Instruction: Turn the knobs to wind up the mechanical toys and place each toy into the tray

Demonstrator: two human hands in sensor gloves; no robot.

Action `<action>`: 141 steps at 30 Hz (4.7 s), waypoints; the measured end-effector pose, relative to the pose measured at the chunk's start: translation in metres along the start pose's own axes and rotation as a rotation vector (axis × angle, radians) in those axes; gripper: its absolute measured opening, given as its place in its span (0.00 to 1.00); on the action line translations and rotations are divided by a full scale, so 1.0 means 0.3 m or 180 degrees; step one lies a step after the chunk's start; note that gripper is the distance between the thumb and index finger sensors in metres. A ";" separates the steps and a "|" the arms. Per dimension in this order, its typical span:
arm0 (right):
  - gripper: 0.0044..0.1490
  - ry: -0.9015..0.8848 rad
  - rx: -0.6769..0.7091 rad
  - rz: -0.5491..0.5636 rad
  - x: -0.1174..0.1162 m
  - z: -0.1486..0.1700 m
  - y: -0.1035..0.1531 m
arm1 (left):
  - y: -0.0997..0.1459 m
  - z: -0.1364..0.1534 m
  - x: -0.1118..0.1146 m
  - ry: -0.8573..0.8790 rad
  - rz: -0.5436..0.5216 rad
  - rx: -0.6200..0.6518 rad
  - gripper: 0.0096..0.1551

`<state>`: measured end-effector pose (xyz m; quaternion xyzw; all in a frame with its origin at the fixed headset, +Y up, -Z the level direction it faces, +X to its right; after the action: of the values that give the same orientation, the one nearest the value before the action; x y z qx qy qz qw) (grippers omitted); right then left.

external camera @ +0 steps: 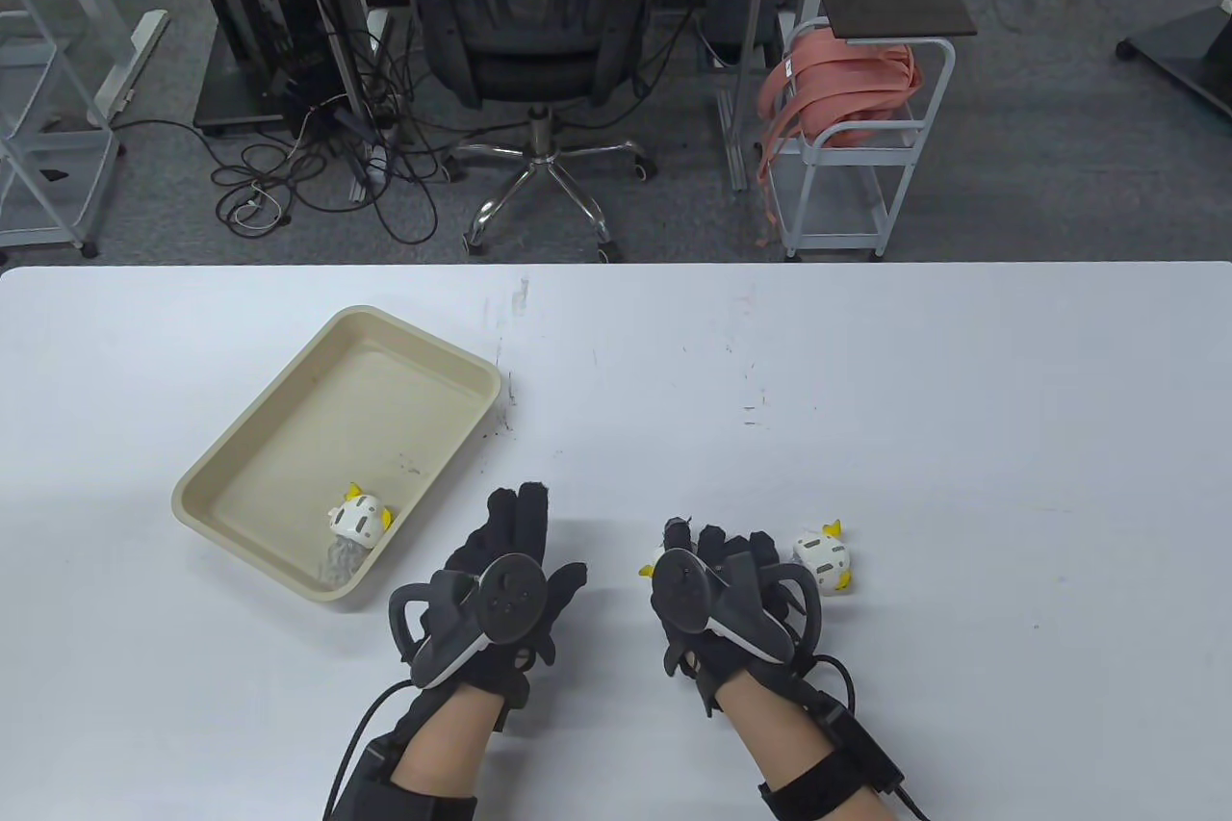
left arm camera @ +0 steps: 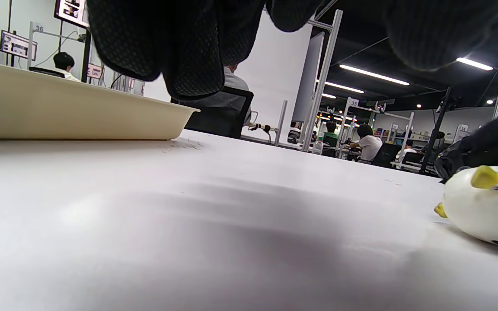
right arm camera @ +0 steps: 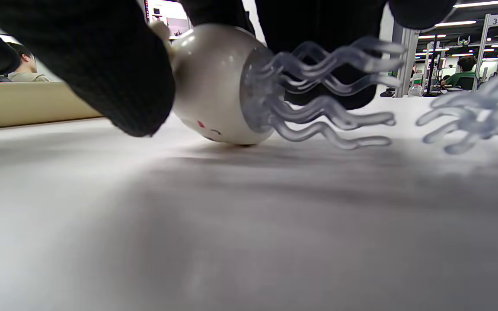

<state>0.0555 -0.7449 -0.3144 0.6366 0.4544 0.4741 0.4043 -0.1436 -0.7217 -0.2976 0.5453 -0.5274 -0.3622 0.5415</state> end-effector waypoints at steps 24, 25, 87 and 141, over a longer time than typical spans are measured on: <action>0.49 -0.1572 0.0067 0.0546 0.116 0.005 0.023 | -0.011 -0.077 0.039 0.0256 0.0248 0.0671 0.61; 0.49 -0.1703 0.0092 0.0553 0.119 0.006 0.024 | -0.011 -0.083 0.040 0.0341 0.0254 0.0745 0.61; 0.35 -0.3528 -0.0443 0.0536 0.084 0.082 0.035 | -0.008 -0.009 0.010 0.2176 -0.0158 0.1264 0.46; 0.33 -0.3796 -0.0645 0.0592 0.092 0.098 0.041 | -0.008 -0.017 0.012 0.2355 -0.0184 0.1523 0.45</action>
<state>0.0903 -0.7240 -0.3028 0.7877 0.0450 0.1102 0.6044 -0.1375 -0.7243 -0.2985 0.7629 -0.3516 -0.0253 0.5420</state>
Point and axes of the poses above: the tracker on the back of each hand, its own z axis roughly to the little-finger side, its own y axis roughly from the fingertips to the wrist, x = y × z, the point moved 3 cm from there along -y, roughly from the wrist to the fingertips, and after that the axes turned 14 degrees about z, right-handed, at the moved point
